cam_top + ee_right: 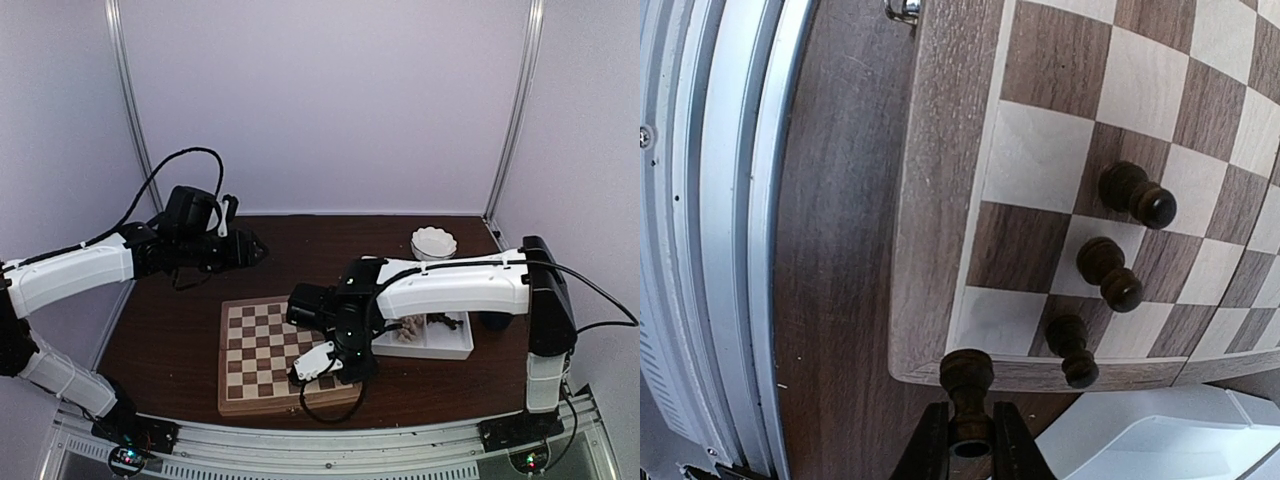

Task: Set up the chess pieces on the board
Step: Place the rook at a8.

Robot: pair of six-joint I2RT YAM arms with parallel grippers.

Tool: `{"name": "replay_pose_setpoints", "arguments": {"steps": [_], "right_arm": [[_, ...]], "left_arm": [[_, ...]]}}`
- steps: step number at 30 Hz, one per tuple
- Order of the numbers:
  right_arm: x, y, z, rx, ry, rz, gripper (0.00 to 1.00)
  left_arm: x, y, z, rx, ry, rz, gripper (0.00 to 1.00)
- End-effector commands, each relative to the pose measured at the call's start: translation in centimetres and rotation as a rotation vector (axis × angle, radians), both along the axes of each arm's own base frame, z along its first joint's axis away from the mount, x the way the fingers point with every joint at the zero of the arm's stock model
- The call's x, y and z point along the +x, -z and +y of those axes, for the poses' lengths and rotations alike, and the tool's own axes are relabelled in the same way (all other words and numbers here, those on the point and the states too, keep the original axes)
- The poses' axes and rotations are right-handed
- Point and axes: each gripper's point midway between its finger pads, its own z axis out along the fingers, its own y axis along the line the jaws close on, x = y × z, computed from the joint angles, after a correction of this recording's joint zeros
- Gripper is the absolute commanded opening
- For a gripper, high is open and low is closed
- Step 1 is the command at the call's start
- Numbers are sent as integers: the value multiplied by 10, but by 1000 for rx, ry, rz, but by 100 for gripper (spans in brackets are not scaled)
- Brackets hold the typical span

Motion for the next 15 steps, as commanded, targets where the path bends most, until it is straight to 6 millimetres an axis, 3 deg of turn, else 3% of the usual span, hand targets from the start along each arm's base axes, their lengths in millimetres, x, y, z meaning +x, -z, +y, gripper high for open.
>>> {"name": "replay_pose_setpoints", "arguments": {"steps": [1,15], "right_arm": [[2,1,4,-12,-11,-19,7],[6,11,6,-31,-3,-31,8]], "left_arm": [[3,1,-5,-13,17,-14,69],[3,5,-7,-17,26,-3,69]]}}
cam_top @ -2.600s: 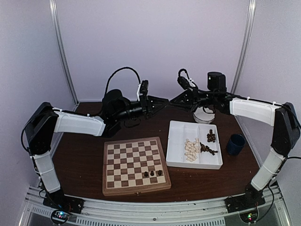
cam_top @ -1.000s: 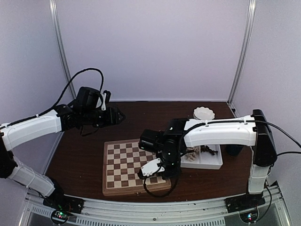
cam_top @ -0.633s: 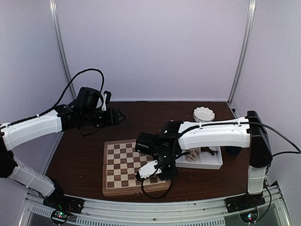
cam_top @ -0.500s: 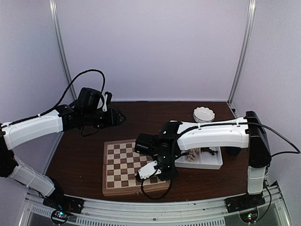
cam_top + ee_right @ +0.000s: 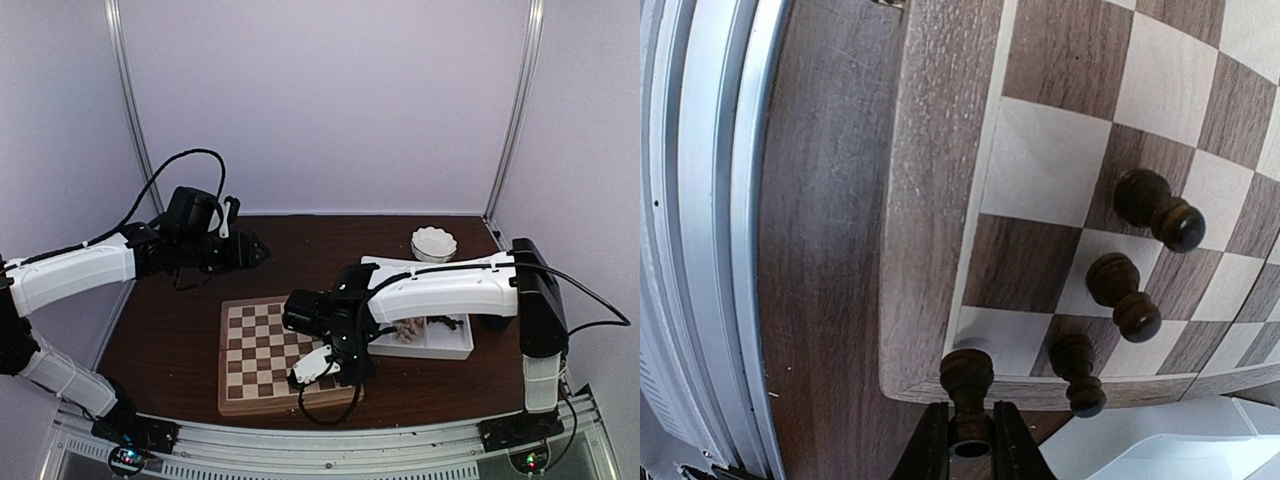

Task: Set up the chess pieces on the board
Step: Place the rook at a8.

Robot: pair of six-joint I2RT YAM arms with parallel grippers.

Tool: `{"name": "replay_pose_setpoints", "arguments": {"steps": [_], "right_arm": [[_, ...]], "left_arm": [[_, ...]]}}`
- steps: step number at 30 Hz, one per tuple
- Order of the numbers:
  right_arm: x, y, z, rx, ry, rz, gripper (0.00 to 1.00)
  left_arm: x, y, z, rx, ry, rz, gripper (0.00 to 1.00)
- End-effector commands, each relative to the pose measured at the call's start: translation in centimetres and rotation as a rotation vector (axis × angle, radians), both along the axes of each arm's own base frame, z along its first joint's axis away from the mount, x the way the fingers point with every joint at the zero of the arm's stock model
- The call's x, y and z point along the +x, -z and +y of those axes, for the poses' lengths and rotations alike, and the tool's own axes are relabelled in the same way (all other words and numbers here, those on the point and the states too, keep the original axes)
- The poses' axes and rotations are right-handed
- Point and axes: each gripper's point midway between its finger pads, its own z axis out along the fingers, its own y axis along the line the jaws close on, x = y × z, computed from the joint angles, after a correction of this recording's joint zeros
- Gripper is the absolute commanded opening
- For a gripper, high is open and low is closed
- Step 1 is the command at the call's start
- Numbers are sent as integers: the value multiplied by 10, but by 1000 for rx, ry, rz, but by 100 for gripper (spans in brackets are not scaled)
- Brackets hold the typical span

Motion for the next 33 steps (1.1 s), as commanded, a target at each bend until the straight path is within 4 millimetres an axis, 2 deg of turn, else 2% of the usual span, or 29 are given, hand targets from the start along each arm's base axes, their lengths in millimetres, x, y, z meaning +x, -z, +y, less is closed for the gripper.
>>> {"name": "replay_pose_setpoints", "arguments": {"steps": [1,18,33], "right_arm": [[5,0,6,1,-2,-30,8],[10,6,10,-10,15,-50,12],[8,-2,8,-7,16,-60,25]], "left_arm": [[3,1,-4,-18,16,-16,69],[-1,4,-3,-27,19,-9,69],[-3,2,-3,-33,24,-9,69]]}}
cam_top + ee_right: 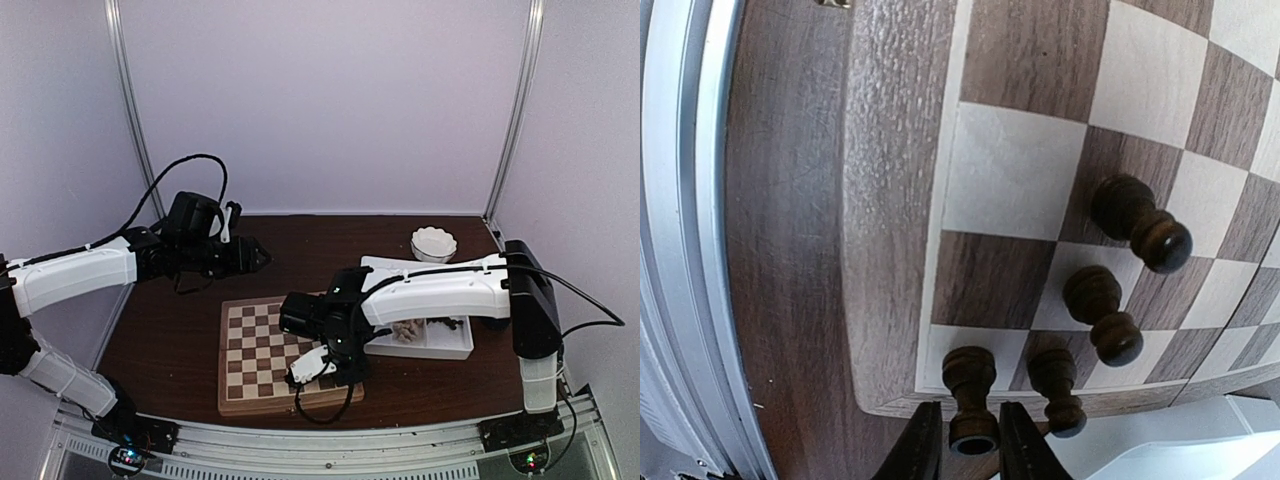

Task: Set up the chess pieces on the board
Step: Place the rook at a8.

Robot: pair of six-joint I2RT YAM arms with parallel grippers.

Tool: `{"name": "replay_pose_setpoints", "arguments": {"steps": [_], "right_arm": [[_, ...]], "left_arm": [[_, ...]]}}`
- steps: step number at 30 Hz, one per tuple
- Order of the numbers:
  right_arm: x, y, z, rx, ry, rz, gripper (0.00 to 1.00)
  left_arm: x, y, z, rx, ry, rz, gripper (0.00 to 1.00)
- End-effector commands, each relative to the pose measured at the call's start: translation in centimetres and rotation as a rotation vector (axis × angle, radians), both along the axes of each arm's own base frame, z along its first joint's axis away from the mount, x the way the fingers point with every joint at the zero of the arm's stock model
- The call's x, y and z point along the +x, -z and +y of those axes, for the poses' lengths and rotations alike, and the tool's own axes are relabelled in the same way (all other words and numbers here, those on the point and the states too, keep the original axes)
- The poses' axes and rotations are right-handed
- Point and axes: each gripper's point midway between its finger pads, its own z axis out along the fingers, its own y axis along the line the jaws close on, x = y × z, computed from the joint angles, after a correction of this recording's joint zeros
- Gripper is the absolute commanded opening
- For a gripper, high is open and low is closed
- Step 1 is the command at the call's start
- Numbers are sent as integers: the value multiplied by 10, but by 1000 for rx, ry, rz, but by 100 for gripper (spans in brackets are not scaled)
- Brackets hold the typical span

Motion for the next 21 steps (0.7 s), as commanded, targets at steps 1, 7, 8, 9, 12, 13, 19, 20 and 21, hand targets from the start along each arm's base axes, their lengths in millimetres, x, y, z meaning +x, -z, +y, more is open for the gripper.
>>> {"name": "replay_pose_setpoints", "arguments": {"steps": [1,7,8,9,12,13,19,20,21], "right_arm": [[1,-12,4,16,-2,-25,25],[-2,-32,1,42,-1,-26,26],[-2,-38,-1,49,-2,-32,27],[-2,-44,-4,59,-3,-40,27],[2,-66,-16,126,17,-62,31],[4,-72,-23,143,31,-53,32],[27,-96,-75,250,214,45,34],[38,-97,-86,269,269,52,34],[48,-96,-98,286,326,62,33]], "left_arm": [[1,-9,-2,-29,6,-27,69],[2,-11,-3,-34,7,-28,69],[2,-12,-3,-33,8,-29,69],[3,-13,-3,-30,8,-31,69],[4,-14,-4,-20,13,-37,69],[5,-14,-4,-15,15,-38,69],[11,-18,-10,13,50,-65,69],[12,-19,-11,13,57,-69,69],[13,-20,-13,11,62,-70,69]]}}
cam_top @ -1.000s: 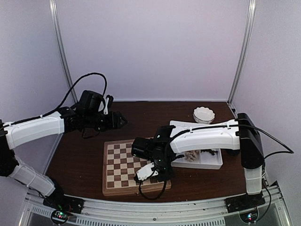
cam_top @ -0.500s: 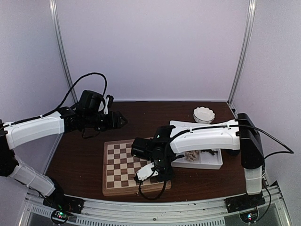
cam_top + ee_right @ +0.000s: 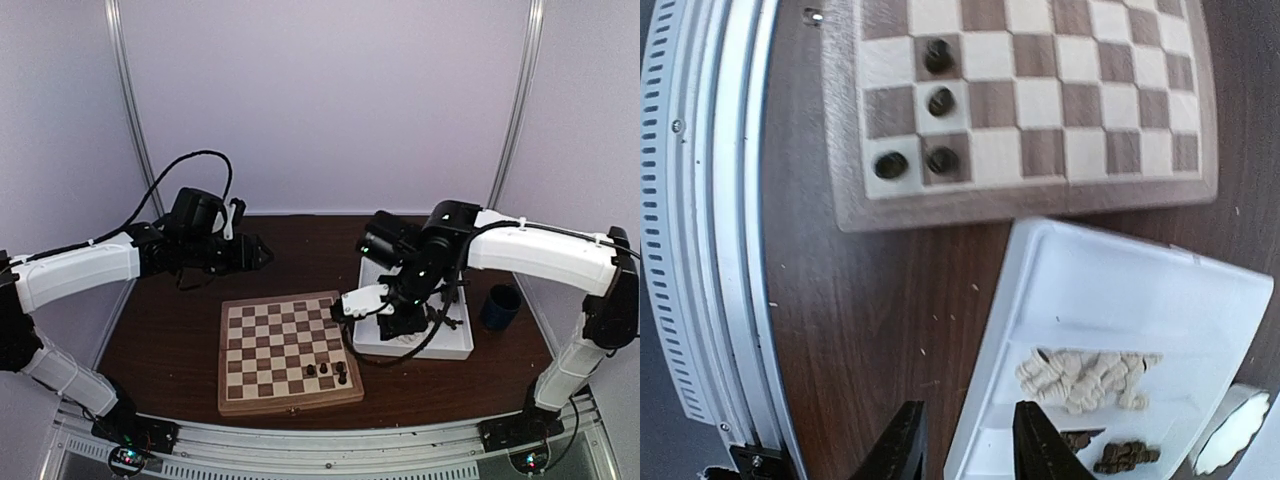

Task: Set up the chess pieces on the board
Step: Place the rook at a8, then pick up the chess pile from the storage box.

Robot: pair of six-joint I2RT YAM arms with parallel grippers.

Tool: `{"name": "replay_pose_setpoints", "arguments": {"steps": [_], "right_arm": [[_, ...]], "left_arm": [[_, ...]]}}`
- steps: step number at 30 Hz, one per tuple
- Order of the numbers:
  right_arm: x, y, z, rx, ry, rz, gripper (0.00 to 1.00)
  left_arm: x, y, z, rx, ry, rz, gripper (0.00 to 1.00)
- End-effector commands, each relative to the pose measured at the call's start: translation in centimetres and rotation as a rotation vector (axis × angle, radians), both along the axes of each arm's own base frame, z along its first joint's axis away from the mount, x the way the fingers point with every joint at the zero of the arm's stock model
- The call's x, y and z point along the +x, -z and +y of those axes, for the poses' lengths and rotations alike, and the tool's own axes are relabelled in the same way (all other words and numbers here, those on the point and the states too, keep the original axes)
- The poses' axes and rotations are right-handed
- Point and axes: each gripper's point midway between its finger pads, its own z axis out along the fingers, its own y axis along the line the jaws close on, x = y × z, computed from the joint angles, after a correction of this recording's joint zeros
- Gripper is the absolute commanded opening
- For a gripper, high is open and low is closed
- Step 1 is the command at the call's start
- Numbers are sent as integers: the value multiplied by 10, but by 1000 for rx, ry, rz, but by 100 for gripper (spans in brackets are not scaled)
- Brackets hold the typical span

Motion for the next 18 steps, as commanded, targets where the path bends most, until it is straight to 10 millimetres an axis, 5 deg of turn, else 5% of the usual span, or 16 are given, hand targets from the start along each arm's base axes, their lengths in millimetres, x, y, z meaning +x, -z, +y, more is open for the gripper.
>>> {"name": "replay_pose_setpoints", "arguments": {"steps": [1,9,13,18], "right_arm": [[33,7,-50,59,210,103,33],[107,53,-155,2,642,136,26],[113,75,-182,-67,734,147,23],[115,96,-192,-99,787,182,22]], "left_arm": [[9,-19,-11,-13,45,-58,69],[9,-22,-24,-45,102,-51,68],[8,-19,-24,-48,99,-39,67],[9,-15,-25,-58,94,-25,67]]}}
